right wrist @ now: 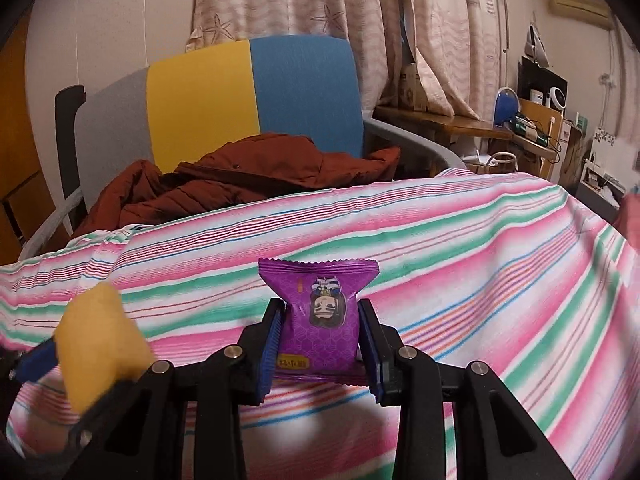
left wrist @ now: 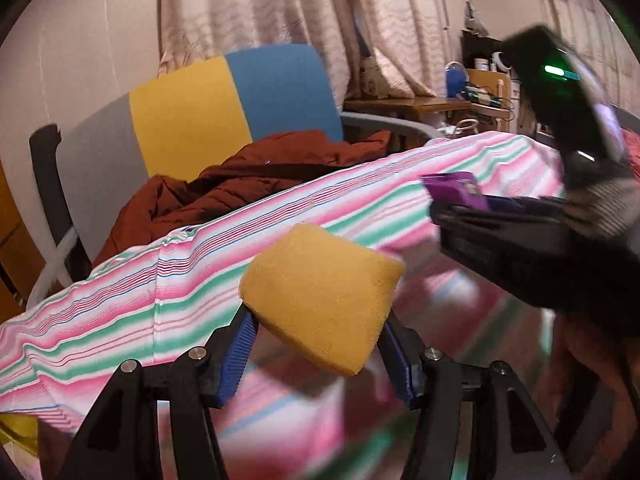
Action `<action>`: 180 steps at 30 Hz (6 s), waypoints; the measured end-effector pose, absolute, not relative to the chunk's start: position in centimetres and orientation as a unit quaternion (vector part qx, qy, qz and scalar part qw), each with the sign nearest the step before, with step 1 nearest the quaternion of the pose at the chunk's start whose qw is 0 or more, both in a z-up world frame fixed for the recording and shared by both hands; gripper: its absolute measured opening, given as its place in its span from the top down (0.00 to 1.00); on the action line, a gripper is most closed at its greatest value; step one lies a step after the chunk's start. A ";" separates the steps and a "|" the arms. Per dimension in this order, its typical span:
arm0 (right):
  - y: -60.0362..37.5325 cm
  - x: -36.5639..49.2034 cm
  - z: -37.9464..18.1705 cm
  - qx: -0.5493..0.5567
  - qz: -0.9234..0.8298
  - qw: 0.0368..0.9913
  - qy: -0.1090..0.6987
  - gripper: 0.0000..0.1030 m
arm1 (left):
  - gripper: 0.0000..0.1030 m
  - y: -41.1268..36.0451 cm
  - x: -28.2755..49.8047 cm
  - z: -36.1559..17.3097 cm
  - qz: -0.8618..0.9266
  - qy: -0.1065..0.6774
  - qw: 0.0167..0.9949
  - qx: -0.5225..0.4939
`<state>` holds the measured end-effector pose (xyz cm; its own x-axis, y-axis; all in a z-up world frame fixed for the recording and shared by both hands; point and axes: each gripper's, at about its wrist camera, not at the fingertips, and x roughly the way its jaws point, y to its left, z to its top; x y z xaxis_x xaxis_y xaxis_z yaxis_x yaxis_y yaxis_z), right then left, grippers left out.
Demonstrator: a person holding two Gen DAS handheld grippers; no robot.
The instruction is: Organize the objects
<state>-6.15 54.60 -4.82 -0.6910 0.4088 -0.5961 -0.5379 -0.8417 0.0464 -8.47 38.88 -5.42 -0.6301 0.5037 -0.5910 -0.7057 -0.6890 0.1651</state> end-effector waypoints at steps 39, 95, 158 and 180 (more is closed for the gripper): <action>37.8 3.2 -2.7 -0.336 0.927 0.109 0.124 0.64 | 0.42 19.5 1.6 -1.7 0.885 0.025 0.338 -0.319; 19.0 -4.9 1.5 -0.318 0.944 -0.049 0.075 0.28 | 0.41 -2.3 -0.4 -1.9 0.901 -0.049 0.218 -0.373; 15.0 1.9 2.4 -0.368 0.929 -0.043 0.024 0.00 | 0.32 -5.2 0.9 1.9 0.939 -0.036 -0.024 -0.341; 14.3 2.1 3.0 -0.401 0.915 0.018 0.032 0.00 | 0.34 -4.9 0.6 2.3 0.923 -0.030 -0.041 -0.383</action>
